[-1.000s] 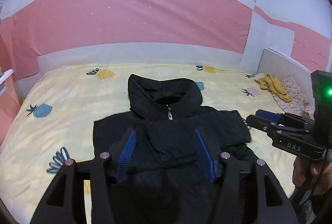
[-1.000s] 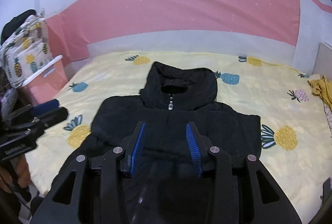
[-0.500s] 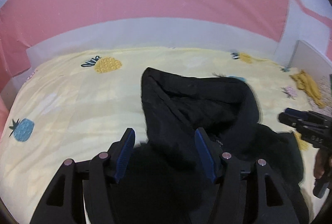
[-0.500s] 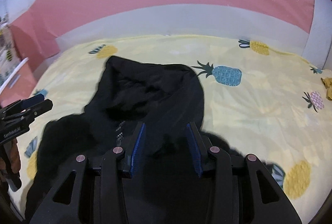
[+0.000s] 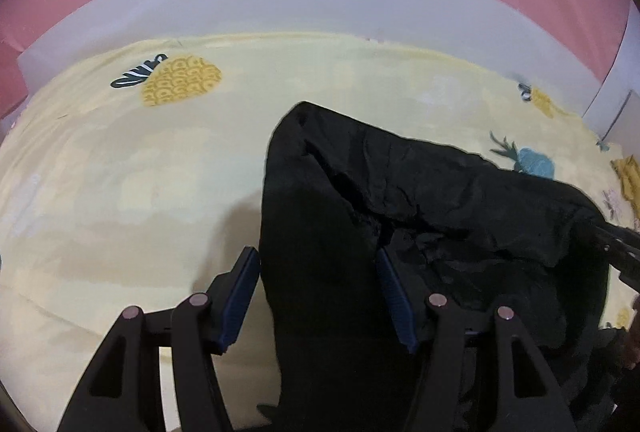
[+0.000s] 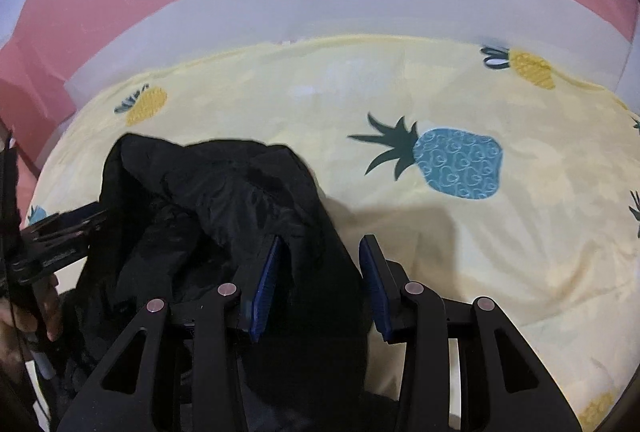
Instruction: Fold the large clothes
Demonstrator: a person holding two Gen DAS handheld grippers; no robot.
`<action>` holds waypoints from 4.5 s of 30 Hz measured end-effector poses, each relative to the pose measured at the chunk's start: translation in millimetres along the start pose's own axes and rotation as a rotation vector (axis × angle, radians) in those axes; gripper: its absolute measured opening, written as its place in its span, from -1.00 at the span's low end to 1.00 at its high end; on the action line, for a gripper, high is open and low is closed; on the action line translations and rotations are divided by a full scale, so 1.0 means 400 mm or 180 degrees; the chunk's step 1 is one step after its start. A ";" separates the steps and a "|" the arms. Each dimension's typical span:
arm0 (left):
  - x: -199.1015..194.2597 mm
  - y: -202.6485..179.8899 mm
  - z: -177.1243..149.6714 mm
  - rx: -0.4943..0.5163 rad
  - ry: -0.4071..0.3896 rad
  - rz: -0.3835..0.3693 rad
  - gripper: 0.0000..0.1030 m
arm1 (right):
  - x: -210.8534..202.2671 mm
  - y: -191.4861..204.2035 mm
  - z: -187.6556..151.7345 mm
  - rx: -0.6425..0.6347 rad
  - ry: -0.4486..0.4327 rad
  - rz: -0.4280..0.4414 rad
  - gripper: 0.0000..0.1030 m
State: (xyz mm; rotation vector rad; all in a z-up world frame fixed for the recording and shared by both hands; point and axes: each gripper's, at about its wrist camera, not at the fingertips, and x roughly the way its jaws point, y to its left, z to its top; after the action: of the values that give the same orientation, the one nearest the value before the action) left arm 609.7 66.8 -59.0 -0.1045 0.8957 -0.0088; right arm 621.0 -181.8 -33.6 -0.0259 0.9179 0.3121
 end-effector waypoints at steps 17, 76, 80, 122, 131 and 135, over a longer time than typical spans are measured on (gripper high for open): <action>-0.561 -0.004 -0.196 0.0071 -0.1127 -0.0636 -0.94 | -0.484 0.050 -0.210 -0.0084 -0.1020 0.0362 -0.86; -0.532 -0.043 -0.673 0.0479 -0.0459 -0.0095 0.21 | -0.328 0.175 -0.678 0.0058 0.0140 0.0681 -0.86; -0.530 -0.040 -0.683 0.0502 -0.0459 -0.0077 0.21 | -0.310 0.187 -0.688 0.0054 0.0187 0.0692 -0.88; -0.574 -0.024 -0.632 0.0267 -0.0689 -0.0299 0.20 | -0.455 0.135 -0.567 -0.0215 -0.0572 0.0527 -0.65; -0.481 -0.059 -0.667 0.0390 -0.0471 -0.0236 0.22 | -0.299 0.180 -0.636 -0.0410 -0.0190 0.0366 -0.65; -0.468 -0.059 -0.675 0.0373 -0.0437 -0.0254 0.24 | -0.275 0.188 -0.642 -0.0423 -0.0153 0.0312 -0.65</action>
State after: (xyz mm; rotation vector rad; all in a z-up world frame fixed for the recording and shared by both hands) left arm 283.0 29.4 -78.4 -0.0309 0.7517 -0.1268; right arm 338.6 -177.7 -95.7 -0.0957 0.8510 0.4627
